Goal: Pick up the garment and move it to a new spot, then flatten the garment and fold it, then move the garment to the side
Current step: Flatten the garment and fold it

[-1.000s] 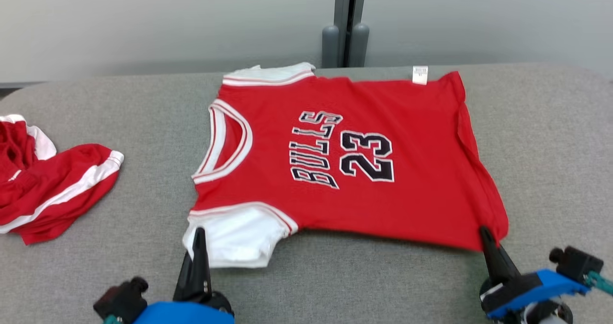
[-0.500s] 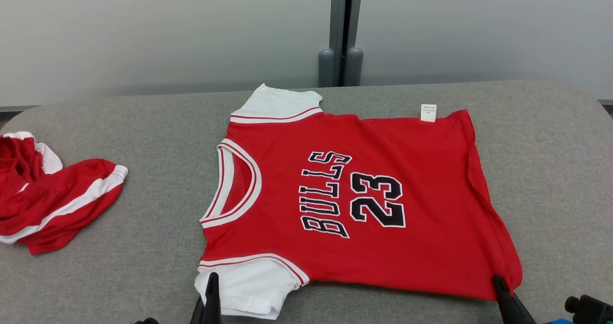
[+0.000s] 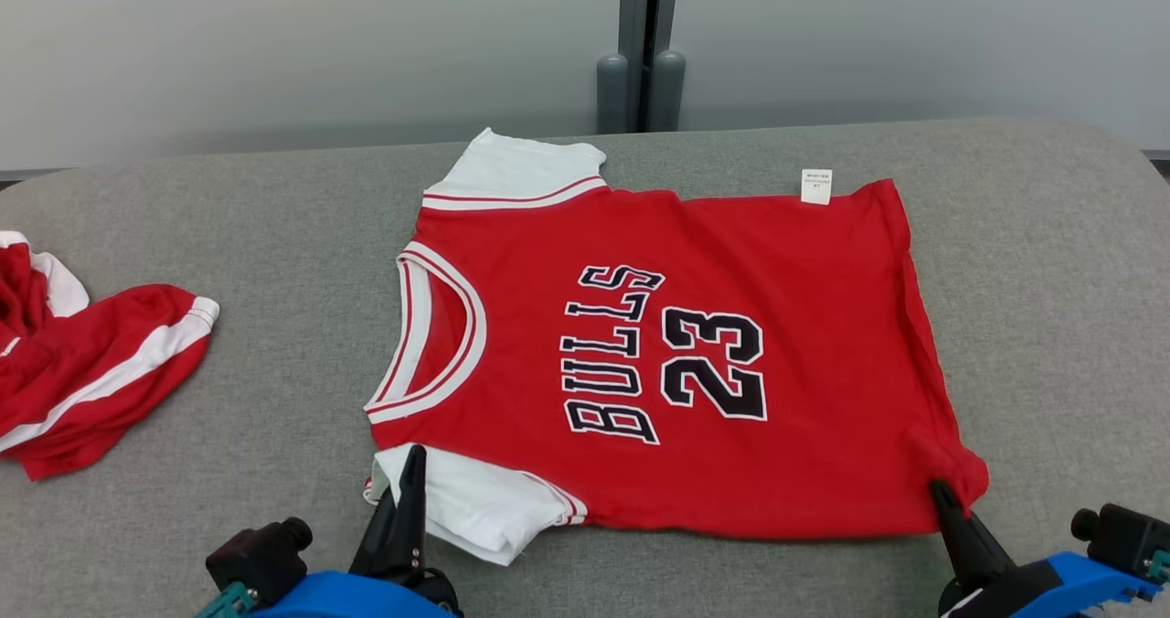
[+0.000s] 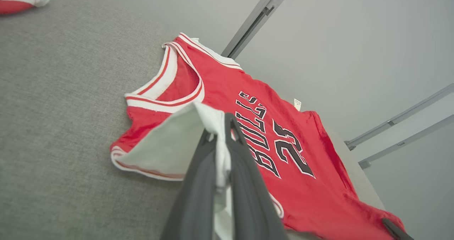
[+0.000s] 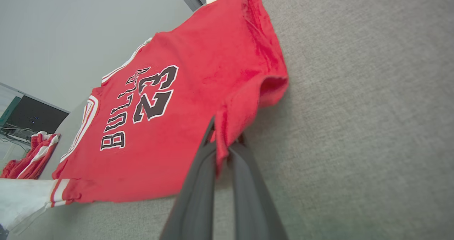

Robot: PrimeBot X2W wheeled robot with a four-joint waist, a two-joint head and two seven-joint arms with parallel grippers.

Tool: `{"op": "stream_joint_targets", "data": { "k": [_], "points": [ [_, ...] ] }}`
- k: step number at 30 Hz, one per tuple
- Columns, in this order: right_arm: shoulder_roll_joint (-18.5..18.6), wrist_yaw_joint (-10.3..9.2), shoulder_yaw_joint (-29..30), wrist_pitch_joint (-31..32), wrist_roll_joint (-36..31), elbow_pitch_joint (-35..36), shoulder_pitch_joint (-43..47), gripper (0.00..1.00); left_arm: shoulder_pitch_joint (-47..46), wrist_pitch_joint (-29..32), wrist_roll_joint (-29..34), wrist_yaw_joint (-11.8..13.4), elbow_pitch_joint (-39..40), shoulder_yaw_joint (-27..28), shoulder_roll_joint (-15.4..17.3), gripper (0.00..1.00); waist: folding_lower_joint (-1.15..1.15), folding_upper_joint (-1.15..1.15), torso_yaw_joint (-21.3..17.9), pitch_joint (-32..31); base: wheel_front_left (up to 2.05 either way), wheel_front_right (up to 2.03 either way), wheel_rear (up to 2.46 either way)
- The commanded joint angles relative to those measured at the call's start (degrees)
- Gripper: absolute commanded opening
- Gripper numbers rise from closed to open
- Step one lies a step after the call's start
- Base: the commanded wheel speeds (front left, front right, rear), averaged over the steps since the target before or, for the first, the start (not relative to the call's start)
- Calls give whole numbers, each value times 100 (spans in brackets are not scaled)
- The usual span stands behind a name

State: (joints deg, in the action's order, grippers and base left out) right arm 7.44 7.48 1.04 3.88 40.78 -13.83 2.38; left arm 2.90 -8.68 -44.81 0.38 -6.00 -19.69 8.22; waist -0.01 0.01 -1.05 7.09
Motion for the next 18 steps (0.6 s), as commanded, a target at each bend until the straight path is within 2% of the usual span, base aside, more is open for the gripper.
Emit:
{"op": "stream_joint_targets", "data": {
  "k": [1,6,18],
  "points": [
    [-52,3,75,96,-57,46,-131,0,-190,12,37,-49,-61,7,60,0,1,-1,-17,34,0,0,0],
    [-178,3,262,443,-104,101,-396,0,-613,101,107,-144,-322,11,187,0,1,-1,-55,138,0,0,0],
    [-251,3,521,860,-366,-107,-1022,0,-1689,168,126,-358,-1256,-5,163,0,1,-1,-111,332,0,0,0]
  ]
}}
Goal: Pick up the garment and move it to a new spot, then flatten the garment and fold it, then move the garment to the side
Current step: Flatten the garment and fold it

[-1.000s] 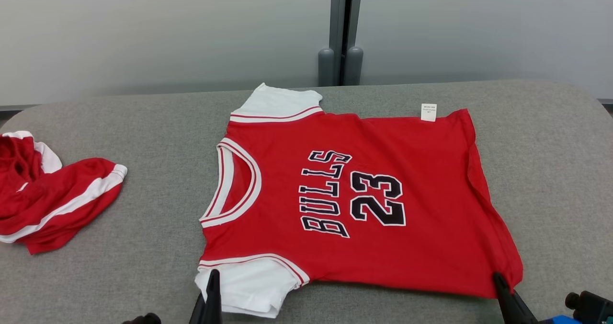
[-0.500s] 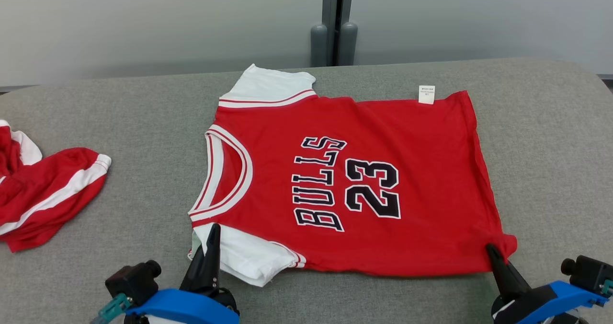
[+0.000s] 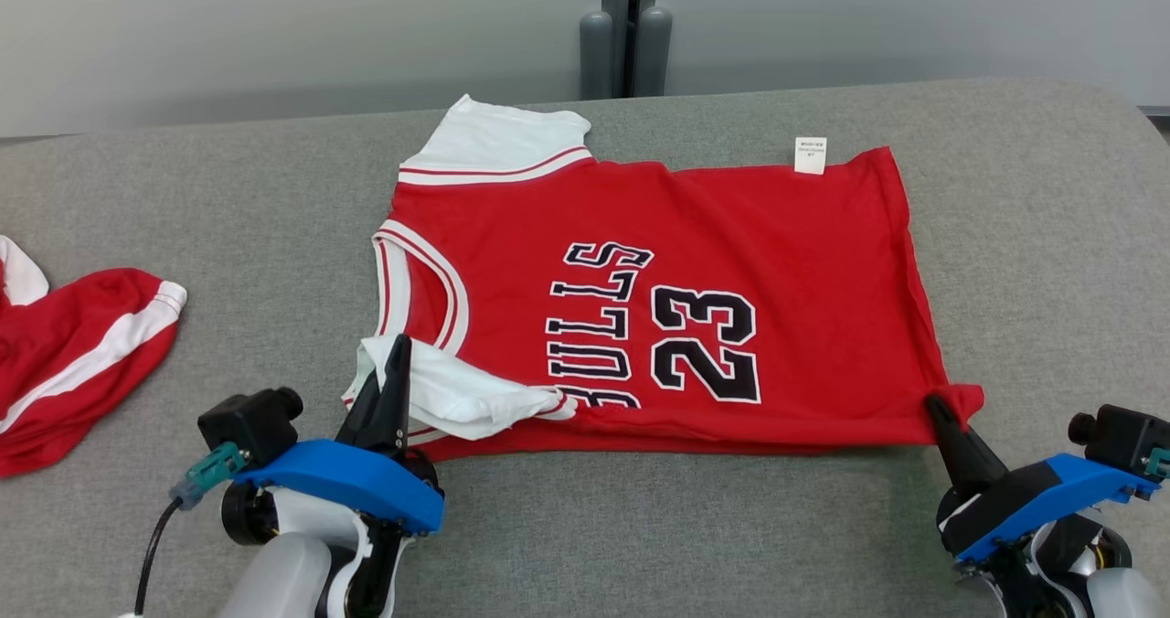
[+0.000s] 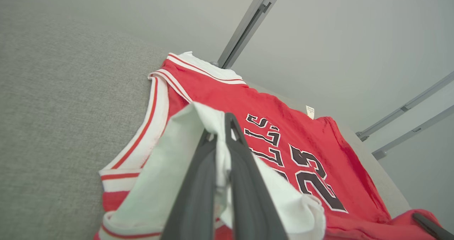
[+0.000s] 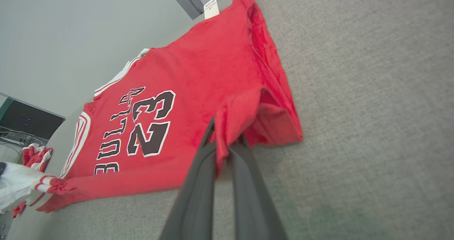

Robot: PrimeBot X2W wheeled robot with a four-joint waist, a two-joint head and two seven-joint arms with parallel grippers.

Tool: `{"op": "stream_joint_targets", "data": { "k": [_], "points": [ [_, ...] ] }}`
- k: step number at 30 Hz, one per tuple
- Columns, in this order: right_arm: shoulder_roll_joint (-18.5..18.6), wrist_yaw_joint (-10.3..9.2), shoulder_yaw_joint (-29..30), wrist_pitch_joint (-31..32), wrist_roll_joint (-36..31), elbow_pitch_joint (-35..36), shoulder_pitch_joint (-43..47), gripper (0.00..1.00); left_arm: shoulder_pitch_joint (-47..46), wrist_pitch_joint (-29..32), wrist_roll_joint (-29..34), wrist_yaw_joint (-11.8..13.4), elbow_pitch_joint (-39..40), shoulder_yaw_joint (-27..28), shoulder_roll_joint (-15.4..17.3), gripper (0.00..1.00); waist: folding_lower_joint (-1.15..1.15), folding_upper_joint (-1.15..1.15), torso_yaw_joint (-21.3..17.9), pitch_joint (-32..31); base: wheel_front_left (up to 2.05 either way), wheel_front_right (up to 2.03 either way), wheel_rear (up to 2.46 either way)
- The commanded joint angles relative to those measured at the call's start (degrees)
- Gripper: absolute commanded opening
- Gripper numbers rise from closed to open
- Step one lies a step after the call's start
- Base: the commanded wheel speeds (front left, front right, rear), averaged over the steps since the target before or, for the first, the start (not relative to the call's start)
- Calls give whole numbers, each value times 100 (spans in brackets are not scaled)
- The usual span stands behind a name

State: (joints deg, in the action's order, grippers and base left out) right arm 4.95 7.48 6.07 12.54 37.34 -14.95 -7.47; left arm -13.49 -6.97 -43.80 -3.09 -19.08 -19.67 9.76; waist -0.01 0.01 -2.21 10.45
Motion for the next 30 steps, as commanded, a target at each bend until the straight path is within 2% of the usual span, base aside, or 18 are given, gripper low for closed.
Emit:
{"op": "stream_joint_targets", "data": {
  "k": [1,11,13,14,15,16,23,30],
  "points": [
    [-5,3,19,5,-58,-28,-90,0,-141,5,38,-44,-43,-23,14,0,1,-1,-5,15,0,0,0],
    [24,3,-48,23,-180,-379,-616,0,-978,-45,84,-254,-983,-133,20,0,1,-1,-50,272,0,0,0],
    [54,3,-44,-18,-206,-457,-694,42,-1122,-47,77,-292,-1181,-167,12,0,1,-1,-54,300,0,0,0],
    [54,3,-36,-51,-193,-495,-720,100,-1189,-56,60,-301,-1264,-181,-9,20,1,-1,-50,307,0,0,0],
    [44,3,-9,-73,-173,-535,-744,100,-1245,-74,46,-317,-1349,-193,-20,96,1,-1,-48,309,0,0,0],
    [37,3,0,-103,-148,-559,-768,100,-1296,-120,4,-336,-1428,-171,-32,100,1,-1,-46,305,0,0,0],
    [157,3,-39,-324,-226,-532,-545,100,-1292,-489,-99,-390,-1755,-51,21,100,1,-1,-60,148,0,0,0],
    [506,3,-149,-526,-595,-440,-238,100,-881,-618,14,-377,-1858,-153,165,100,1,-1,-51,-13,0,0,0]
  ]
}}
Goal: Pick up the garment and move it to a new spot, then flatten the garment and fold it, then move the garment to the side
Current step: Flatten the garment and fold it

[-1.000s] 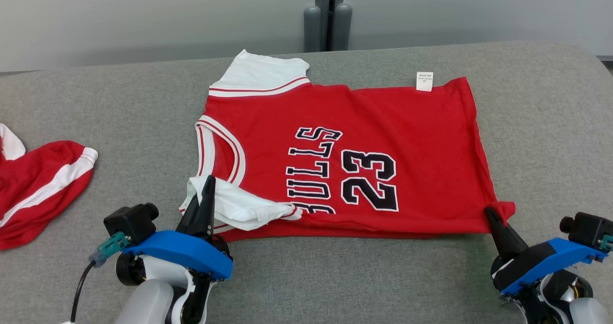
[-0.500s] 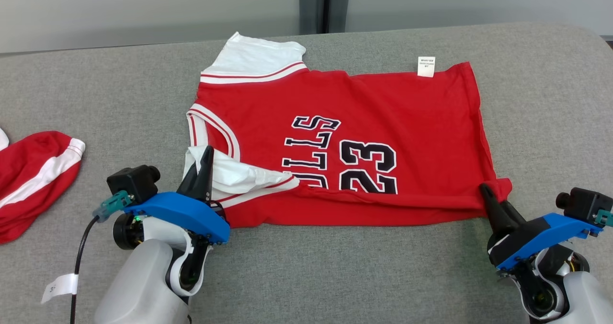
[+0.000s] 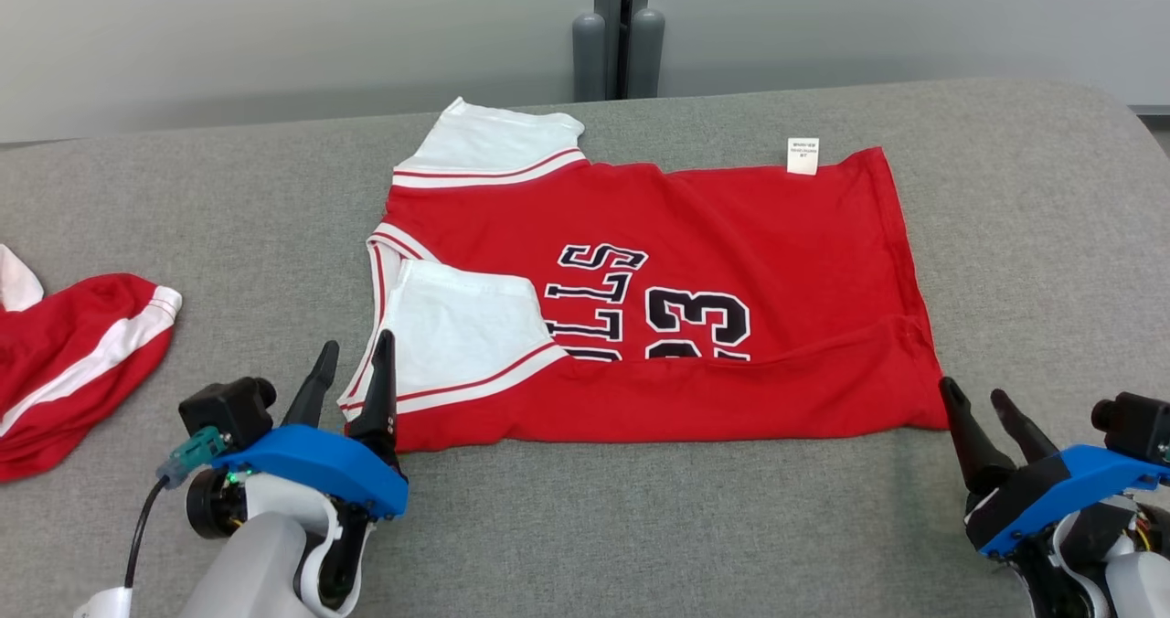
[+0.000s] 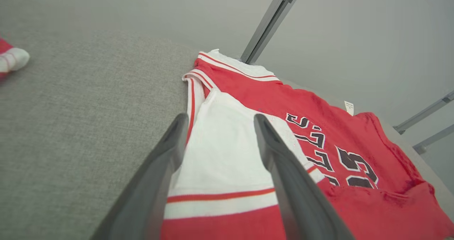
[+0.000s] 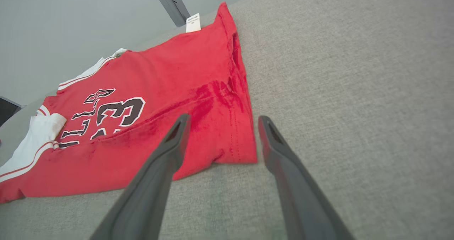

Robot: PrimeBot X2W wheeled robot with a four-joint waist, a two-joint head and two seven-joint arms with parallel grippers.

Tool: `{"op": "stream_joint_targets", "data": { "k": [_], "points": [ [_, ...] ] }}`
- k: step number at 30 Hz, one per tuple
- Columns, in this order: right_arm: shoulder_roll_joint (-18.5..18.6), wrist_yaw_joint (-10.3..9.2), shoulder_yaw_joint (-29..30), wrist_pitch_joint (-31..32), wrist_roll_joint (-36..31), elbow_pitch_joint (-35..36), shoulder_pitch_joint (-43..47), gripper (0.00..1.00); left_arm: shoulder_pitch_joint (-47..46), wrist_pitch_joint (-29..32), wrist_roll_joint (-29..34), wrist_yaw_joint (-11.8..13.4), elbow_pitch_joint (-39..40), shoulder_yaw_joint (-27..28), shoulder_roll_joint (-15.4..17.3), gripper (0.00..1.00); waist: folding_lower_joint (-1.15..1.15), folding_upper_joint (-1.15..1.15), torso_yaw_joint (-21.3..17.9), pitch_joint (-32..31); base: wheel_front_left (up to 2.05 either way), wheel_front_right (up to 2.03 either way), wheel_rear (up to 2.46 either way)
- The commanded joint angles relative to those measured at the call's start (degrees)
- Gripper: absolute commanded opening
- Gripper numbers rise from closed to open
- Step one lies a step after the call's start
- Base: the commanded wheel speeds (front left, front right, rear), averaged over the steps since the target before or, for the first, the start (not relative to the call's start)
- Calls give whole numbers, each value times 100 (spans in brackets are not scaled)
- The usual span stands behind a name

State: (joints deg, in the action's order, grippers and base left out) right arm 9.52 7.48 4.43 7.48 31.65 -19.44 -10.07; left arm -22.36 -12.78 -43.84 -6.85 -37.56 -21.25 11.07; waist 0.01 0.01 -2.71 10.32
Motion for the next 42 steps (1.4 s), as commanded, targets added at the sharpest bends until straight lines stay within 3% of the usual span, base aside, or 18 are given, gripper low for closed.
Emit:
{"op": "stream_joint_targets", "data": {
  "k": [1,12,28,29,30,31,42],
  "points": [
    [91,3,7,-40,-61,6,36,100,64,-41,42,17,-26,-24,59,100,-1,-1,5,-12,0,0,0],
    [280,3,-199,-45,-462,-298,-196,100,330,55,380,102,-232,-373,222,100,-1,-1,51,24,0,0,0],
    [242,3,-605,-237,-661,-1833,-882,100,65,279,557,134,-795,-703,130,100,-1,-1,137,270,0,0,0],
    [234,4,-649,-261,-629,-1895,-906,53,61,317,541,118,-834,-718,117,65,-1,-1,149,270,0,0,0],
    [233,4,-688,-279,-606,-1947,-932,20,52,323,527,104,-856,-736,109,33,-1,-1,160,267,0,0,0],
    [238,4,-727,-315,-585,-1993,-950,0,45,316,518,90,-874,-750,97,0,-1,-1,168,261,0,0,0],
    [329,3,-1016,-723,-183,-2149,-781,0,160,82,369,36,-898,-700,77,0,-1,-1,248,-131,0,0,0]
  ]
}}
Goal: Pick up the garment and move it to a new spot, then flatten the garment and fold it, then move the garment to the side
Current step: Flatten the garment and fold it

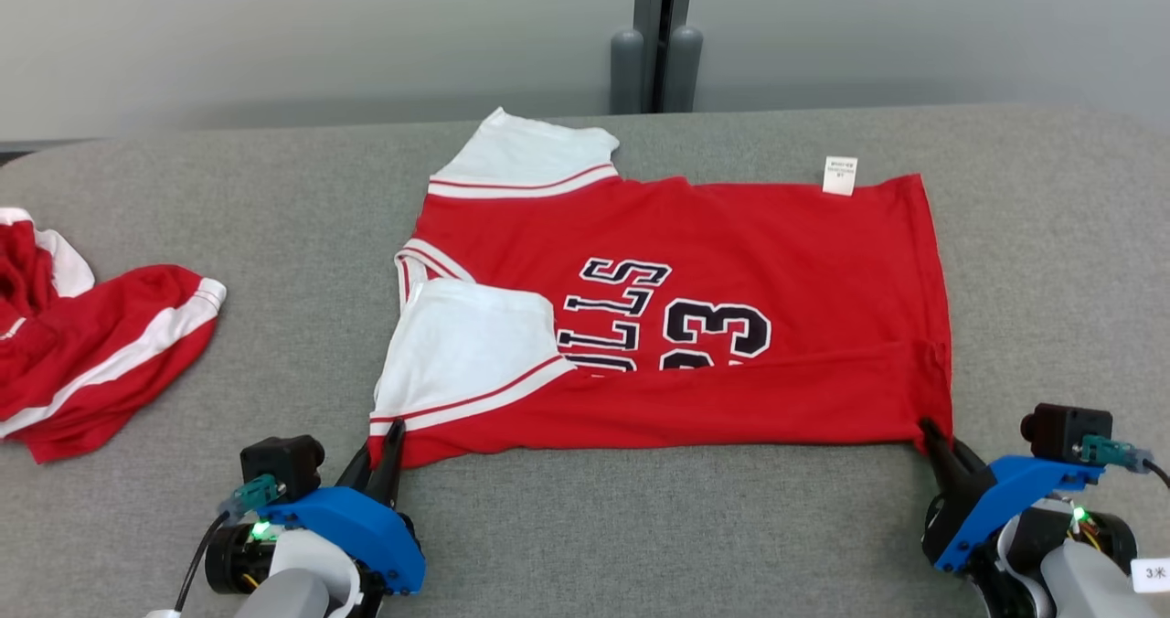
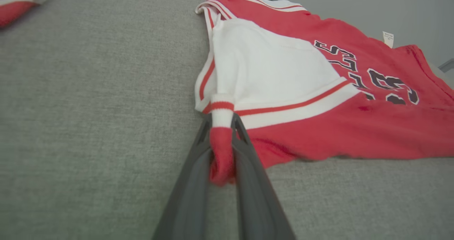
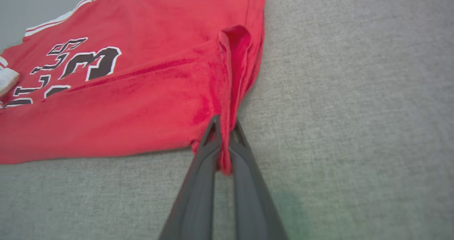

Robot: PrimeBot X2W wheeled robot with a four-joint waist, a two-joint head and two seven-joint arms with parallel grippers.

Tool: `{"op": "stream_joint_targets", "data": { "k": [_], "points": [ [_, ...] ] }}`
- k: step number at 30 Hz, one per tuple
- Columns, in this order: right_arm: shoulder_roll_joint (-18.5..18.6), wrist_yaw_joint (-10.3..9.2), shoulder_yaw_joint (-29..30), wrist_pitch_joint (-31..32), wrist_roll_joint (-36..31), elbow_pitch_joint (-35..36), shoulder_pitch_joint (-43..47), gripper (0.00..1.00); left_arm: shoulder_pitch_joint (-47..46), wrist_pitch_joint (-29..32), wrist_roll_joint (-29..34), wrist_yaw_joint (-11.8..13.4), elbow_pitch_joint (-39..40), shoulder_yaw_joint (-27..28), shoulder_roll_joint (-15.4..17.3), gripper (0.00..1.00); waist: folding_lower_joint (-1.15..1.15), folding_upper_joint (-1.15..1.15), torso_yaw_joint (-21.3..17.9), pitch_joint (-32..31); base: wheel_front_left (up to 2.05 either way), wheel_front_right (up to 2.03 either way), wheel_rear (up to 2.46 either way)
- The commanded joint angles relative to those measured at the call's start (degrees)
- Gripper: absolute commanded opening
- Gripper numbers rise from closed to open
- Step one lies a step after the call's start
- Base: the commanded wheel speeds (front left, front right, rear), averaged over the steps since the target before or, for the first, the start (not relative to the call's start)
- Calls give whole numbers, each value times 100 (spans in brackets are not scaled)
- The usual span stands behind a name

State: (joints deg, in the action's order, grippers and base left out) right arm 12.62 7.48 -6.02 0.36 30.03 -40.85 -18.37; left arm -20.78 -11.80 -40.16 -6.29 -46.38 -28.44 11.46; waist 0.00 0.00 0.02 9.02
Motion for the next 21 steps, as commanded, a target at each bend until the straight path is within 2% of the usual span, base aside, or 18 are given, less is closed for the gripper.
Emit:
{"op": "stream_joint_targets", "data": {
  "k": [1,8,14,21],
  "points": [
    [29,3,-17,-39,29,30,82,0,40,-37,-17,-22,15,33,42,0,0,0,-20,-42,0,0,0],
    [70,3,-247,-115,379,371,491,0,585,-182,-141,101,381,152,119,0,0,0,25,-395,0,0,0],
    [154,3,-298,-120,596,867,1158,0,1337,-246,-221,355,970,263,239,0,0,0,100,-712,0,0,0],
    [104,3,104,25,655,1755,2259,0,2204,-114,-230,689,1908,179,366,0,0,0,281,-915,0,0,0]
  ]
}}
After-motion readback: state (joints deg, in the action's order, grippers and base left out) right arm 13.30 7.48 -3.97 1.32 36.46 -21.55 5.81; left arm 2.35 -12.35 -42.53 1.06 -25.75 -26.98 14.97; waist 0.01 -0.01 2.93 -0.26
